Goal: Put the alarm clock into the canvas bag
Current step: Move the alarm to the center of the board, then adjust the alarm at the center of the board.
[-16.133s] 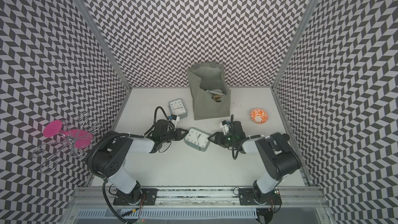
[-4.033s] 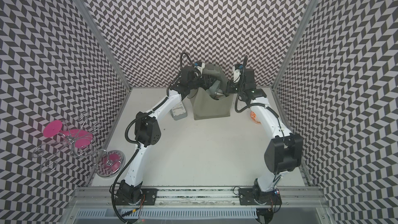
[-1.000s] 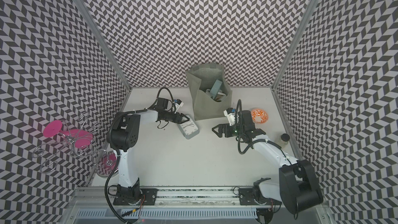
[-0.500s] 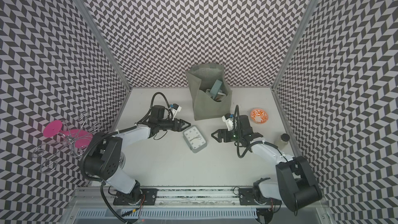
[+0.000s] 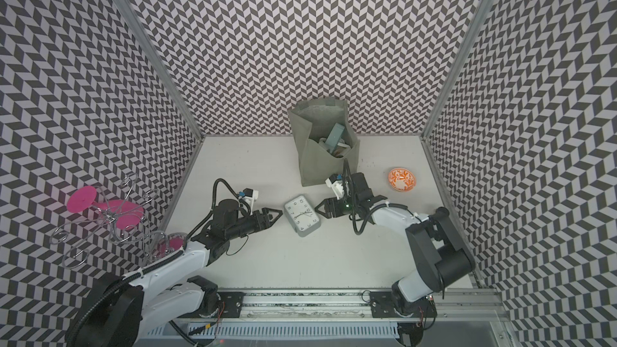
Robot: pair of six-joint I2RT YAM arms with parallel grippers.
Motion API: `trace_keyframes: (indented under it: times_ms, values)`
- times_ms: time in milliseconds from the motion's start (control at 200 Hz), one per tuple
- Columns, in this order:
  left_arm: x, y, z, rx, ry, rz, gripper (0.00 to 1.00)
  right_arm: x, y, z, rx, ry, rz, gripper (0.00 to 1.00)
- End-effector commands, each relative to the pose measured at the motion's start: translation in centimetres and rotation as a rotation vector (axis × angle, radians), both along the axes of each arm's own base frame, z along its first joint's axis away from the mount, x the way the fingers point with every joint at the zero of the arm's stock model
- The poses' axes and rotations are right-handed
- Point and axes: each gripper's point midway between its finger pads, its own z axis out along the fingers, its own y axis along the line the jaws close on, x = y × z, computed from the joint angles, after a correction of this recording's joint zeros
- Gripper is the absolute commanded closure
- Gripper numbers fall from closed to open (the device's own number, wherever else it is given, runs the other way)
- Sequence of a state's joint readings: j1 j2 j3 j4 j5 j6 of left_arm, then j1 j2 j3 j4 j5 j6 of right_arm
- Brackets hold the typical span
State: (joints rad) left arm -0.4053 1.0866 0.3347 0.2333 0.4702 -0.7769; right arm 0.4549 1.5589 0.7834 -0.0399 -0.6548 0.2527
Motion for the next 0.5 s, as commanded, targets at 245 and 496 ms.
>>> trace_keyframes:
  times_ms: [245,496]
  values:
    - [-0.5,-2.4,-1.0,-0.126,0.038,-0.105,0.35,0.0,4.4,-0.5,0.037,-0.02,0.097,0.49]
    - [-0.3,-2.6,-2.3,-0.1,0.06,-0.109,0.37,-1.3,5.3,-1.0,0.052,0.004,0.118,0.56]
